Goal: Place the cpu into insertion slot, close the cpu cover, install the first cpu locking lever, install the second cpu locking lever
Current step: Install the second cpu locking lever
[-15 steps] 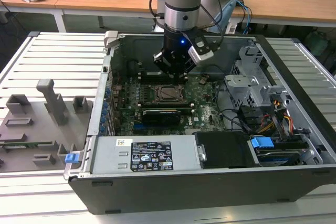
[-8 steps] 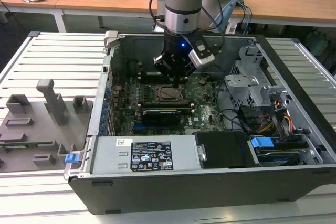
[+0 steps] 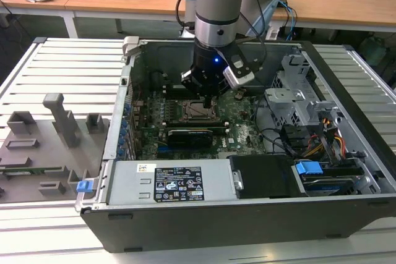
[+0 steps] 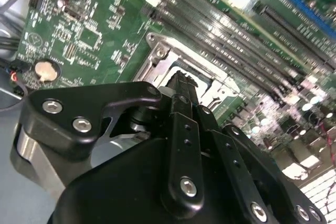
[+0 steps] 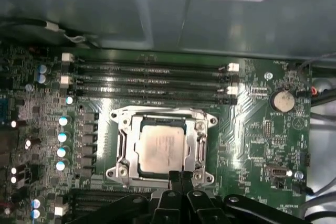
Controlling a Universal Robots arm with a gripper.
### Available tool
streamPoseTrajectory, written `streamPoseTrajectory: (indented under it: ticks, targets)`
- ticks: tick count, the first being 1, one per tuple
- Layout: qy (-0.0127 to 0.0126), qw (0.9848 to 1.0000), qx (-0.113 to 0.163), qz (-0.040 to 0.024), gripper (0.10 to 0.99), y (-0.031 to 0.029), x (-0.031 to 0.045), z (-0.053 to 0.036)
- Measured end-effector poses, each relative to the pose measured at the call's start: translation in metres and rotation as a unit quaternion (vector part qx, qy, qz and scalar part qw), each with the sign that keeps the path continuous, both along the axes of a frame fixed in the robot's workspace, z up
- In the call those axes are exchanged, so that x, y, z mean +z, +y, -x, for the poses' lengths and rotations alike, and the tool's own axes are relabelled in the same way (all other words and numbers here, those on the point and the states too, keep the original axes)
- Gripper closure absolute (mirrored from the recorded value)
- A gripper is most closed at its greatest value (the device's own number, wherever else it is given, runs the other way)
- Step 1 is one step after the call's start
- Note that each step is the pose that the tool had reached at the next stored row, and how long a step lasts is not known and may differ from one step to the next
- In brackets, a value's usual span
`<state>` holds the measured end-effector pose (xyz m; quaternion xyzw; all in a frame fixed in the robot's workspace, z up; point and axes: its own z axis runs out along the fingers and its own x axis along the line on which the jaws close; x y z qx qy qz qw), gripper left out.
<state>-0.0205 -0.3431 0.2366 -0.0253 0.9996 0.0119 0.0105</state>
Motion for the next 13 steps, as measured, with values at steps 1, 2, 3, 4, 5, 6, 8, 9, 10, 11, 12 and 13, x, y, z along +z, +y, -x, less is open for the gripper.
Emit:
streamPoseTrajectory:
  ticks: [1, 2, 3, 4, 5, 6, 8, 9, 10, 11, 12, 13]
  targets:
    - [0.0, 1.0, 0.0, -0.0003, 0.98, -0.0023, -0.0001, 0.0]
    - [0.0, 1.0, 0.0, -0.0004, 0.98, -0.005, -0.0002, 0.0]
    - [0.0, 1.0, 0.0, -0.0005, 0.98, -0.0068, -0.0002, 0.0]
    - [0.0, 1.0, 0.0, -0.0006, 0.98, -0.0083, -0.0002, 0.0001]
    - [0.0, 1.0, 0.0, -0.0013, 0.98, -0.0124, -0.0003, 0.0003]
    - [0.0, 1.0, 0.0, -0.0026, 0.98, -0.0166, -0.0004, 0.001]
    - [0.0, 1.0, 0.0, -0.0032, 0.98, -0.0192, -0.0004, 0.0105]
    - [0.0, 1.0, 0.0, -0.0033, 0.98, -0.0198, -0.0004, 0.0143]
    - [0.0, 1.0, 0.0, -0.0034, 0.98, -0.0202, -0.0004, 0.018]
    - [0.0, 1.0, 0.0, -0.0034, 0.98, -0.0204, -0.0004, 0.0213]
    - [0.0, 1.0, 0.0, -0.0035, 0.98, -0.0211, -0.0005, 0.0259]
    - [0.0, 1.0, 0.0, -0.0036, 0.98, -0.0215, -0.0007, 0.0294]
